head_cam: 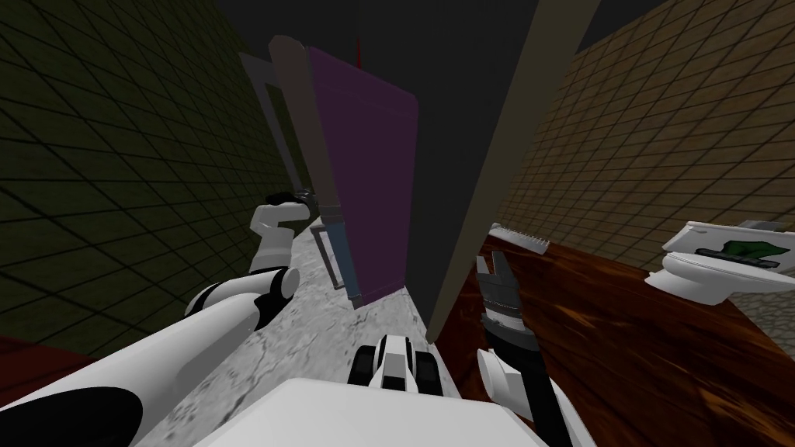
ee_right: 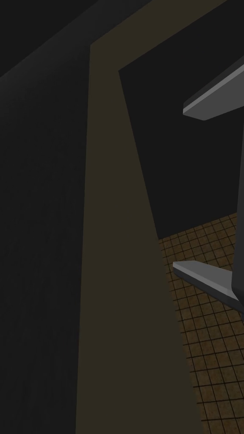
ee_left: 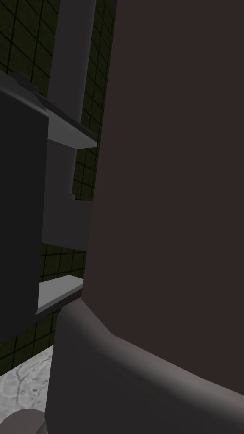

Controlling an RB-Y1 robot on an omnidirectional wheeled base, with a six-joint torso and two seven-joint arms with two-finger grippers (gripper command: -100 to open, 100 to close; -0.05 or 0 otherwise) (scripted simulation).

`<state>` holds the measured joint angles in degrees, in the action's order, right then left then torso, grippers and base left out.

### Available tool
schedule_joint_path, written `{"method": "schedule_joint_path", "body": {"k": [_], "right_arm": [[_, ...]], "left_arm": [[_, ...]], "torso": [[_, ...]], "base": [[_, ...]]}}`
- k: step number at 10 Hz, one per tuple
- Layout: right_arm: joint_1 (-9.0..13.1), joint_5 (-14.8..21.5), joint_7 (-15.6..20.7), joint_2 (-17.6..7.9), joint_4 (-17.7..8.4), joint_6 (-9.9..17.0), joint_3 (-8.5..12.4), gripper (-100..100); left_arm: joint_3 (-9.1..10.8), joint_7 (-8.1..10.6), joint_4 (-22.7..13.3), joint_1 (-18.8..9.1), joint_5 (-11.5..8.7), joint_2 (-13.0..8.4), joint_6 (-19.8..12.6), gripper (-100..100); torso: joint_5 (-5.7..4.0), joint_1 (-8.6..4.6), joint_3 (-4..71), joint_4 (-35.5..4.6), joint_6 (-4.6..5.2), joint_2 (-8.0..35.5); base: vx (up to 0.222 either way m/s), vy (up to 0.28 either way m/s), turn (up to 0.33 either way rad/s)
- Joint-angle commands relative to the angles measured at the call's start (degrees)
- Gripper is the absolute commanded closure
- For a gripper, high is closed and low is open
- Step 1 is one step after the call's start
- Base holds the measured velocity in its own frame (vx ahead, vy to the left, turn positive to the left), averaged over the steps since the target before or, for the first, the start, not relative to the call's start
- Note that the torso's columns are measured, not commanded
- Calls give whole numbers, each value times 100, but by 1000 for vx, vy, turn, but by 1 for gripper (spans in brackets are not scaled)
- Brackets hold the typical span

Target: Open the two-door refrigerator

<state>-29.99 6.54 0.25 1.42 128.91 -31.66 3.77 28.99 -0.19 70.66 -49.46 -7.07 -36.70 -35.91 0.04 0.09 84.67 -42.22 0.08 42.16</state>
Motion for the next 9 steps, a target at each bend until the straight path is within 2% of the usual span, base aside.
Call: {"method": "schedule_joint_path", "body": {"k": [1, 2, 3, 4, 5, 6, 7, 8, 9], "right_arm": [[0, 0, 0, 0, 0, 0, 0, 0], [2, 0, 0, -2, 0, 0, 1, 0], [2, 0, 0, -2, -1, 1, 2, 0], [2, 0, 0, -3, -1, 1, 2, 0], [2, 0, 0, -3, -1, 1, 3, 0], [2, 0, 0, -3, -1, 1, 2, 0], [2, 0, 0, -3, -1, 1, 2, 0], [1, 0, 0, -3, -1, 1, 2, 0], [2, 0, 0, -2, -1, 1, 2, 0]], "left_arm": [[-85, -42, 22, -21, -134, 23, -12, 100], [-85, -42, 22, -21, -134, 23, -12, 100], [-170, -83, 45, -43, -268, 46, -26, 100], [-170, -83, 45, -43, -268, 46, -26, 100], [-255, -125, 68, -65, -402, 68, -39, 100], [-255, -125, 68, -65, -402, 68, -39, 100], [-339, -167, 91, -87, -536, 91, -52, 100], [-339, -167, 91, -87, -536, 91, -52, 100], [-424, -209, 114, -109, -670, 113, -66, 100]], "torso": [[-5, -14, -13, -7, -4, 17], [-10, 37, -9, -20, 12, 17], [-8, 41, 0, -24, 3, 3], [-18, 28, 18, -20, 18, -21], [-24, 12, 24, -20, 16, -27], [-28, -7, 34, -15, 26, -44], [-29, -19, 34, -13, 16, -47], [-35, -24, 47, -12, 30, -66], [-37, -26, 52, -12, 31, -67]], "base": [[-59, 181, -43], [-79, 253, -68], [-66, 289, -61], [-108, 339, -45], [-109, 337, -87], [-110, 328, -56], [-60, 318, -52], [-86, 298, -35], [-95, 290, -63]]}}
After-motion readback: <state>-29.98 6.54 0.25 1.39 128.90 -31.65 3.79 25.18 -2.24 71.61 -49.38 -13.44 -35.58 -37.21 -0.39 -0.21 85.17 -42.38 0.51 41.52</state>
